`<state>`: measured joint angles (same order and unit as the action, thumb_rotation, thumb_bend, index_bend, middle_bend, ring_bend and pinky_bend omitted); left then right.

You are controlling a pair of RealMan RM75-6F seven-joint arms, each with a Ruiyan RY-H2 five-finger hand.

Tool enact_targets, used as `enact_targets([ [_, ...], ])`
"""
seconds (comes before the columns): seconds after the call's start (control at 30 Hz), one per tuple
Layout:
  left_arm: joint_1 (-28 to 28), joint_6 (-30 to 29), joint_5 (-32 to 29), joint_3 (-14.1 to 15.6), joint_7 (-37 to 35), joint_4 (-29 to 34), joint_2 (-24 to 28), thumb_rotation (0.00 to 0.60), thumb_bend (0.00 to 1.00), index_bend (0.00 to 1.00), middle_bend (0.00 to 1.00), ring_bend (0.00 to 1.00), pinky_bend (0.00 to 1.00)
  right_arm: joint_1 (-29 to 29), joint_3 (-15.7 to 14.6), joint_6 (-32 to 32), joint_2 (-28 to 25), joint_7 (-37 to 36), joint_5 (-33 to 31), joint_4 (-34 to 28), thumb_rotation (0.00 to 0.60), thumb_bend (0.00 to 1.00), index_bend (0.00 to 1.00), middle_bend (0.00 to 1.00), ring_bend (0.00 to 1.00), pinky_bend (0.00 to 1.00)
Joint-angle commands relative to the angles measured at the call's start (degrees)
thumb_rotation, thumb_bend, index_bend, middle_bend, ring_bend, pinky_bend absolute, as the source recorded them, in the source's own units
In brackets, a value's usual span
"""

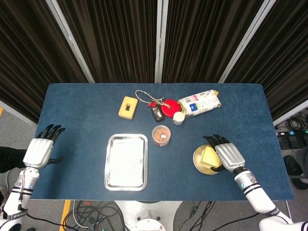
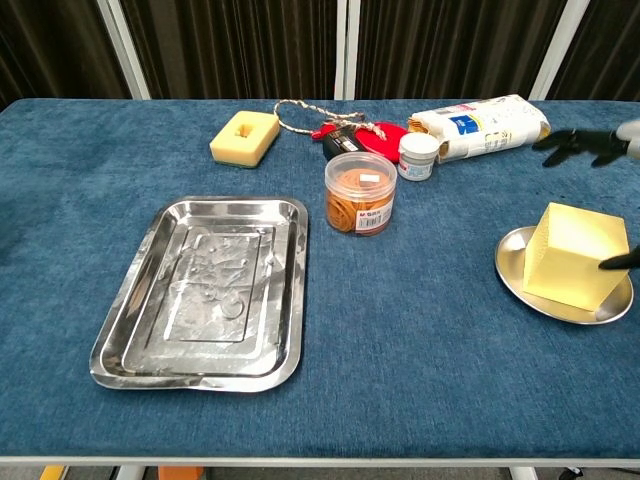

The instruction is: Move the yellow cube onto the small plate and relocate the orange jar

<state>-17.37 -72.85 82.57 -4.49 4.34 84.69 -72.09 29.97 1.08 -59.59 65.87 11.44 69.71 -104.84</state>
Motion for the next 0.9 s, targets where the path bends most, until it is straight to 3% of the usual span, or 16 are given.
enact_targets([
  [0.03, -2.43, 2.74, 1.32, -0.43, -2.15, 1.41, 0.62, 0.6, 0.01, 0.13, 0.09, 0.05, 0.26, -2.1, 1.77, -5.4, -3.65, -2.84, 4.4, -3.47, 0.6, 0.01, 0.0, 0.09, 0.0, 0.11],
  [0.17, -7.36, 7.56, 4.63, -0.68, -7.11, 1.44, -1.7, 0.6, 0.02, 0.1, 0.09, 0.05, 0.25, -4.77, 3.47, -11.44, -7.84, -7.18, 8.4, -4.83, 0.6, 0.01, 0.0, 0.09, 0.0, 0.1],
  [0.33, -14.23, 12.95, 6.72, -2.46, -12.45, -1.92, -7.3, 0.6, 0.02, 0.1, 0.09, 0.05, 0.25, -8.32, 3.92, -15.24, -11.5, -10.49, 7.58, -4.35, 0.6, 0.0, 0.0, 0.08, 0.0, 0.09],
  [0.63, -26.03, 21.68, 7.62, -4.32, -21.08, -15.68, -21.86, 0.6, 0.01, 0.1, 0.09, 0.05, 0.25, -13.94, 3.97, -19.84, -13.08, -19.99, 8.3, 0.59, 0.6, 0.0, 0.0, 0.08, 0.0, 0.07],
  [0.9, -33.01, 24.37, 7.72, -5.67, -24.61, -25.08, -28.51, 0.6, 0.01, 0.1, 0.09, 0.05, 0.25, -15.13, 4.4, -19.34, -12.48, -24.61, 9.0, 4.11, 0.6, 0.0, 0.0, 0.08, 0.0, 0.07],
])
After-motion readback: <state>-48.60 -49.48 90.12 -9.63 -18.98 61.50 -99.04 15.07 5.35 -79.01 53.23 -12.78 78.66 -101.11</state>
